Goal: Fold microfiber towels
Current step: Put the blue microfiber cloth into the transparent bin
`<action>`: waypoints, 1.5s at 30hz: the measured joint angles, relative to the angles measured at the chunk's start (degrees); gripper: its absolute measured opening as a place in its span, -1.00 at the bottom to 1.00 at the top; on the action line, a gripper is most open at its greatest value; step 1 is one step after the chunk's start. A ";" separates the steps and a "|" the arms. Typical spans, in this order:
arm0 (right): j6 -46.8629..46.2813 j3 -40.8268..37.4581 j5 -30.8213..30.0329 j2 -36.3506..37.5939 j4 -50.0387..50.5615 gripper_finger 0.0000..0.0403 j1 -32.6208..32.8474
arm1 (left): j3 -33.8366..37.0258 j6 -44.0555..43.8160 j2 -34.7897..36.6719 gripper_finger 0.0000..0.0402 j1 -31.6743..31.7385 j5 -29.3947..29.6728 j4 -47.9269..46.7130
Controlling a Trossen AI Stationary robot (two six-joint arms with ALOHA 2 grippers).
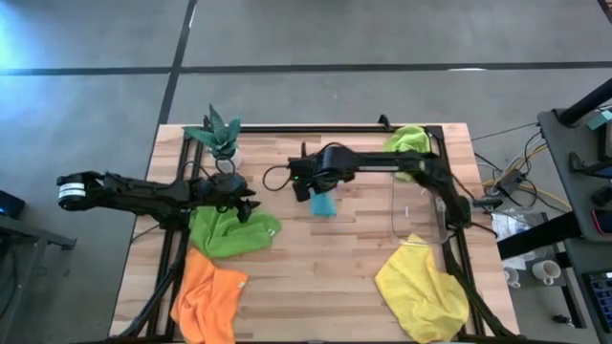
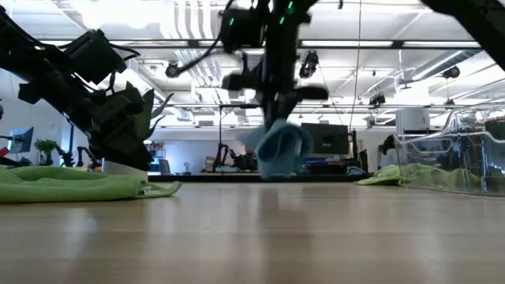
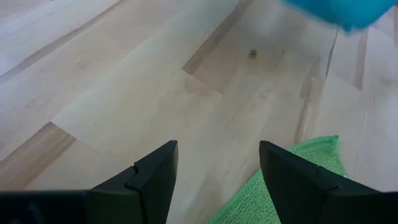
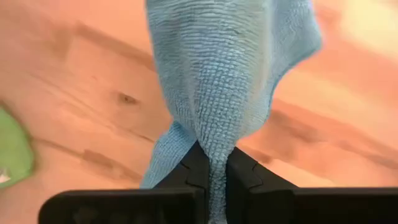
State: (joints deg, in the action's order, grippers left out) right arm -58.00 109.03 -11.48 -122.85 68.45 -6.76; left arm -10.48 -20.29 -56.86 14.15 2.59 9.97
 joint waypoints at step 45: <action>-14.11 -61.06 5.91 61.70 19.55 -0.94 0.10 | -0.24 -6.36 0.00 0.05 0.00 -1.12 5.10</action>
State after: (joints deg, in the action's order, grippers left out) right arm -72.11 47.97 -5.56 -61.15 88.01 -6.66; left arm -10.72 -26.65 -56.86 14.15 1.48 15.07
